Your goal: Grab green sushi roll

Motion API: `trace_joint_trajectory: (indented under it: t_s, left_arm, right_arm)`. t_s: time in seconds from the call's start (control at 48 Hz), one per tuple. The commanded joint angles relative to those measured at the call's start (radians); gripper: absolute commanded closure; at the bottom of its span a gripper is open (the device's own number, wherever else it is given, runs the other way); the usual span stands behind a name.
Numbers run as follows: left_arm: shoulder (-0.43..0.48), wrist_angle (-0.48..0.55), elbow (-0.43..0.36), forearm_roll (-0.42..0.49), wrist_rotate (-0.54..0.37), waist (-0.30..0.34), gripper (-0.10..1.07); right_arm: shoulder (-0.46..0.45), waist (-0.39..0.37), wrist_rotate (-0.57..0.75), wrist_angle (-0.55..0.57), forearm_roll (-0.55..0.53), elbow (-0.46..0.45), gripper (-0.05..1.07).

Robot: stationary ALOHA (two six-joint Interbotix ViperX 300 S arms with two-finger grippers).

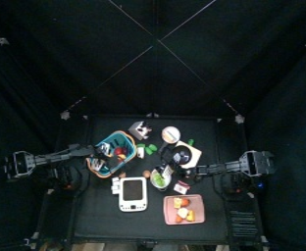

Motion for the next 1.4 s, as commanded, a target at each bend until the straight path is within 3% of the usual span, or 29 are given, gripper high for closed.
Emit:
trace_joint_trajectory:
  t_s: [0.0, 0.333, 0.771, 1.104, 1.375]
  left_arm:
    - [0.026, -0.017, -0.009, 0.0, 0.015, 0.003, 0.01]
    - [0.129, -0.015, -0.032, 0.0, 0.06, 0.003, 0.01]
    - [0.14, -0.08, 0.023, -0.003, 0.083, -0.048, 0.03]
    - [0.149, -0.112, 0.026, -0.002, 0.083, -0.049, 0.25]
    - [0.195, -0.14, -0.003, 0.008, 0.083, -0.044, 0.24]
  right_arm:
    - [-0.011, -0.014, -0.002, -0.014, -0.003, -0.029, 0.01]
    - [0.008, -0.037, -0.002, -0.04, -0.002, -0.032, 0.01]
    - [0.009, -0.04, -0.002, -0.04, -0.002, -0.031, 0.01]
    - [0.011, -0.04, -0.002, -0.041, -0.002, -0.031, 0.01]
    - [0.012, -0.04, -0.002, -0.04, -0.002, -0.029, 0.01]
